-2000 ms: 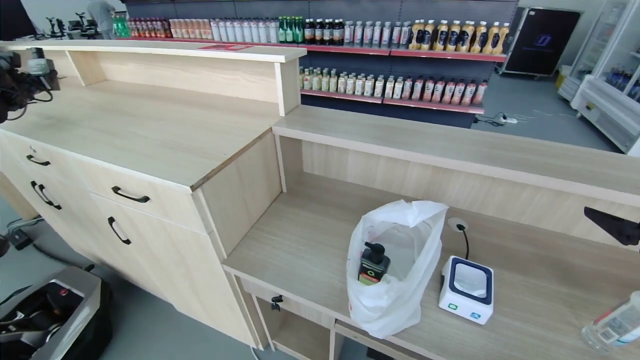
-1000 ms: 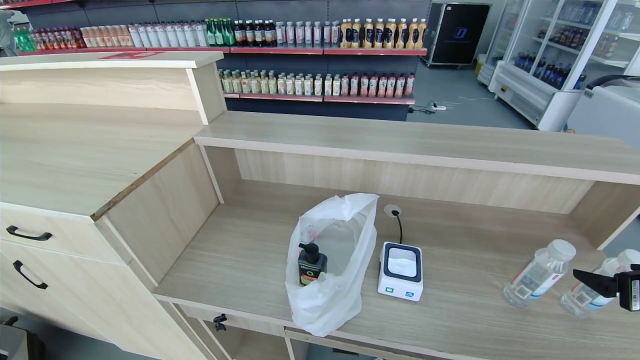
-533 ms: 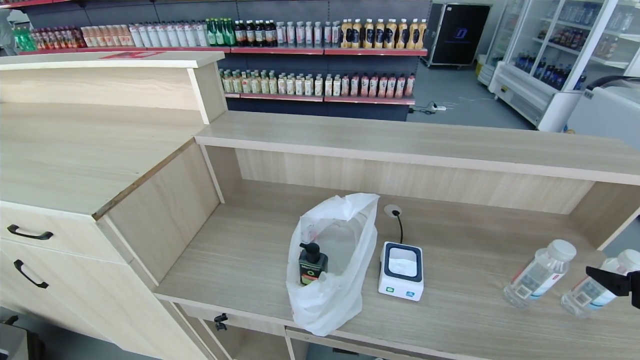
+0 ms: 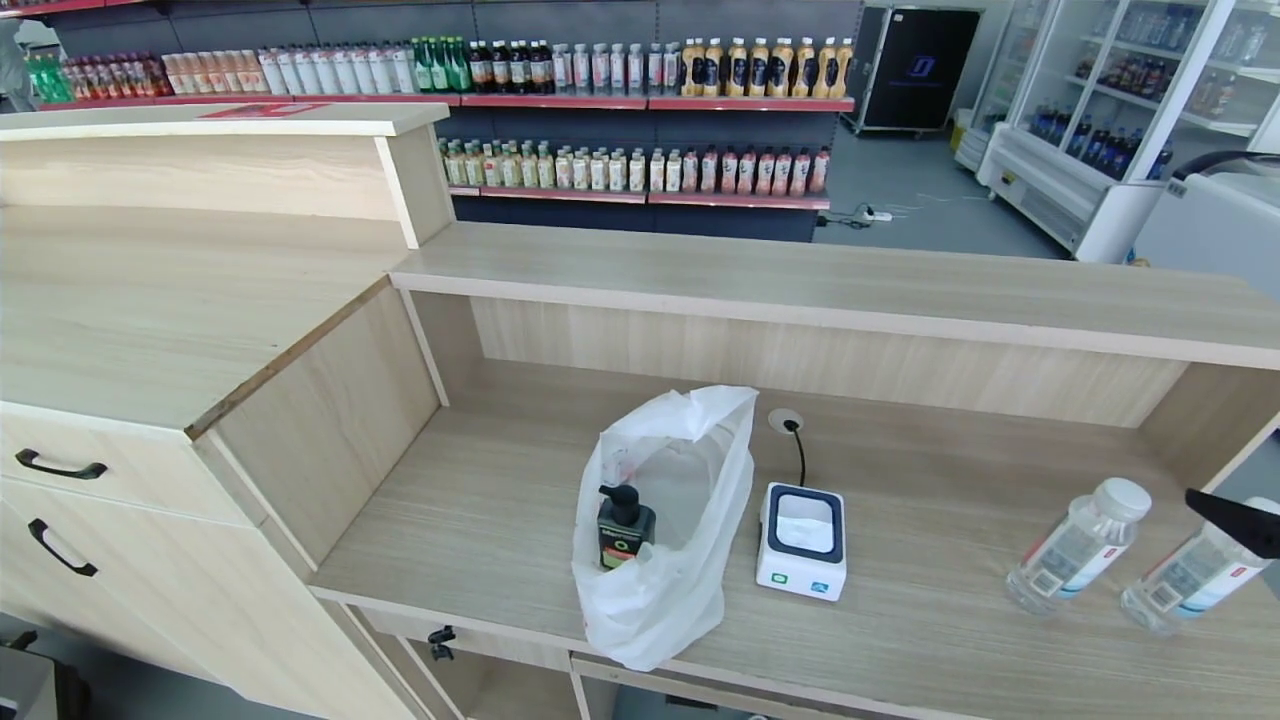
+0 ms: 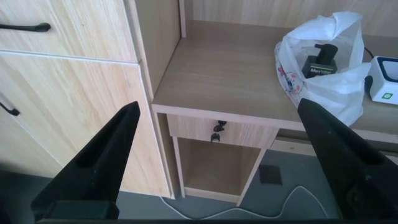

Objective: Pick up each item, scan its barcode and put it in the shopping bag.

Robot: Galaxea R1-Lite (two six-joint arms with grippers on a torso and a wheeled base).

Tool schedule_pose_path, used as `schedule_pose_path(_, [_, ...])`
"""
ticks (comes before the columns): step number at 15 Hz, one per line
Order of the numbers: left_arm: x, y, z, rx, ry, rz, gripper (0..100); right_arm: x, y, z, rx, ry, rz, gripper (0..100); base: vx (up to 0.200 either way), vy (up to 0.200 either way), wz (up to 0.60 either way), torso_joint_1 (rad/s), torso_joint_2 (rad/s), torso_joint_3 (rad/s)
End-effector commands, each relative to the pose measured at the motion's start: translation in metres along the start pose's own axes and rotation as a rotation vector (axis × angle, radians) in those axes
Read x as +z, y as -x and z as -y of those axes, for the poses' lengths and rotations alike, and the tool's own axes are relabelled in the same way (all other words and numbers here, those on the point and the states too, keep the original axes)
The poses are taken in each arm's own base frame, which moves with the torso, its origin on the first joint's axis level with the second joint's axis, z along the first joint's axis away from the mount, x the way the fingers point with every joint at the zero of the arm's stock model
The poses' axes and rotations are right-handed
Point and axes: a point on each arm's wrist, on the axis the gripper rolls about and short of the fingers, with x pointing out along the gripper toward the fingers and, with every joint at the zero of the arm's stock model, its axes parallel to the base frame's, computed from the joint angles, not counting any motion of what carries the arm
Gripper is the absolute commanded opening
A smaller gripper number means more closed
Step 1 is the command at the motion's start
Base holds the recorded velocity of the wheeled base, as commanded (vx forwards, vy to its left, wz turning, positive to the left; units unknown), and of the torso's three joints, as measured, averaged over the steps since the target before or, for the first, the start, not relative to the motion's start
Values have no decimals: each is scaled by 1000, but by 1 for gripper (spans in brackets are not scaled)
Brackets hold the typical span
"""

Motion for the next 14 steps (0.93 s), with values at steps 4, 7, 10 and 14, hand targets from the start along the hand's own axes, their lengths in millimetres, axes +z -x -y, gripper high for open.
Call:
schedule_pose_path(4, [0,0,0,-1,0,0,100,5,4,-2,1,-5,29,100,0,0,0,0,0,0])
schedule_pose_path(7, [0,0,0,1,0,0,100,7,4,-2,26,1,41,100,0,0,0,0,0,0])
schedule_pose_path(10, [0,0,0,-1,1,0,100,9,3,-1,25,5,47,100,0,0,0,0,0,0])
schedule_pose_path(14, [0,0,0,1,3,0,100,2,2,-2,27,-7,19,100,-200,0,0,10,0,1])
